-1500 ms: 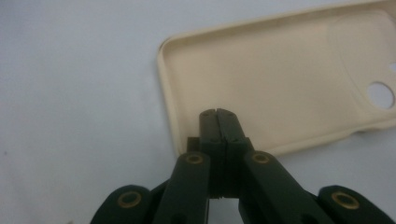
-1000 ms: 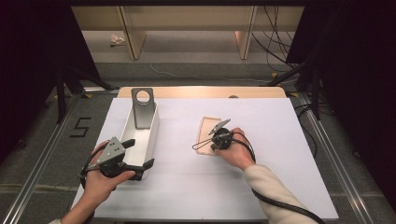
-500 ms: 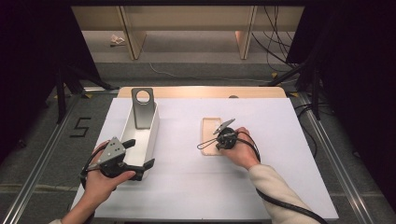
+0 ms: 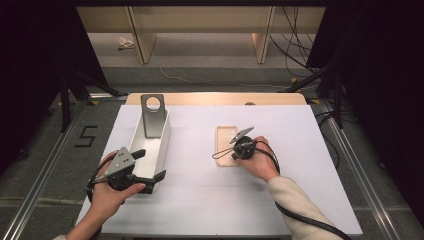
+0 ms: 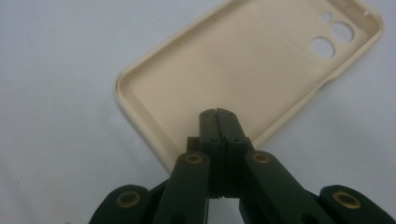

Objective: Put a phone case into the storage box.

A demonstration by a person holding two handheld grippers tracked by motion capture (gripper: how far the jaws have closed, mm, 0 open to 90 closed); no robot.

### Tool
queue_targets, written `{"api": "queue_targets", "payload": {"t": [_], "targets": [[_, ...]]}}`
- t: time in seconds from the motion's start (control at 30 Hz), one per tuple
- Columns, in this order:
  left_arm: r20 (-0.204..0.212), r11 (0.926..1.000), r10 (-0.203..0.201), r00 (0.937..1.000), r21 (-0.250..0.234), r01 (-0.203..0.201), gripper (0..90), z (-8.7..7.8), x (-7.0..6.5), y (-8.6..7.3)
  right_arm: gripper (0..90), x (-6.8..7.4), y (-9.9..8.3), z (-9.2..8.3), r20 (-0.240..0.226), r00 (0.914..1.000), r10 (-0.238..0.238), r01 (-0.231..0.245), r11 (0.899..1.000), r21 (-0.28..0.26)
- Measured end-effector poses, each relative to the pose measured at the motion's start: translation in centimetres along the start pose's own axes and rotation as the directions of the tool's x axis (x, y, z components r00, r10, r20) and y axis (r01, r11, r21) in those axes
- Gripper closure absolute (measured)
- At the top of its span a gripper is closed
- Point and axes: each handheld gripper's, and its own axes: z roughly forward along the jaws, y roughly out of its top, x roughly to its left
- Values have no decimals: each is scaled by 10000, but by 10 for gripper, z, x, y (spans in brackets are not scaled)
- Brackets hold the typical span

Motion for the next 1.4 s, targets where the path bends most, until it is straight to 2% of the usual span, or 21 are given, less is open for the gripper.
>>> {"api": "queue_targets", "payload": {"t": [0.17, 0.23, 0.4, 0.5, 0.67, 0.83, 0.9, 1.0, 1.13, 1.27, 1.4], "targets": [[-11, 10000, -30, 10000, -11, 30, 17, -1, 0, 0, 789, 1, -1, -14, 214, 9996, -159, 175, 9967, -789], [-6, 10000, -37, 10000, -9, 37, 19, -1, 0, 0, 732, 1, -5, -20, 214, 9998, 25, -1, 9935, -1139], [14, 10000, -25, 10000, 11, 25, 22, 0, 0, 0, 587, -2, -22, -39, 7, 9997, 263, -255, 9732, -2285], [14, 10000, -16, 10000, 21, 16, 23, 0, 0, 0, 500, -3, -31, -49, -251, 9982, 537, -584, 9628, -2640], [72, 10000, -49, 10000, 2, 49, 25, 0, -1, 1, 353, -3, -41, -56, -222, 9990, 386, -433, 9589, -2805], [64, 10000, -61, 10000, 1, 61, 25, 1, -1, 0, 269, -4, -43, -63, -77, 9990, 435, -437, 9457, -3220], [71, 10000, -60, 10000, -21, 60, 25, 0, -1, 0, 262, -4, -42, -65, -81, 9987, 501, -499, 9423, -3312], [63, 10000, -57, 10000, -32, 58, 25, 0, -1, 1, 250, -4, -42, -63, 11, 9994, 357, -334, 9456, -3235], [71, 10000, -55, 10000, -34, 55, 25, 0, 0, 1, 243, -2, -39, -60, 57, 10000, -14, 30, 9555, -2948], [83, 10000, -43, 10000, -33, 44, 25, 0, -1, 1, 248, 1, -34, -56, 216, 9976, -663, 696, 9622, -2634], [98, 10000, -27, 9999, -29, 27, 26, 1, -1, 1, 243, 5, -26, -50, 271, 9888, -1468, 1492, 9677, -2030]]}}
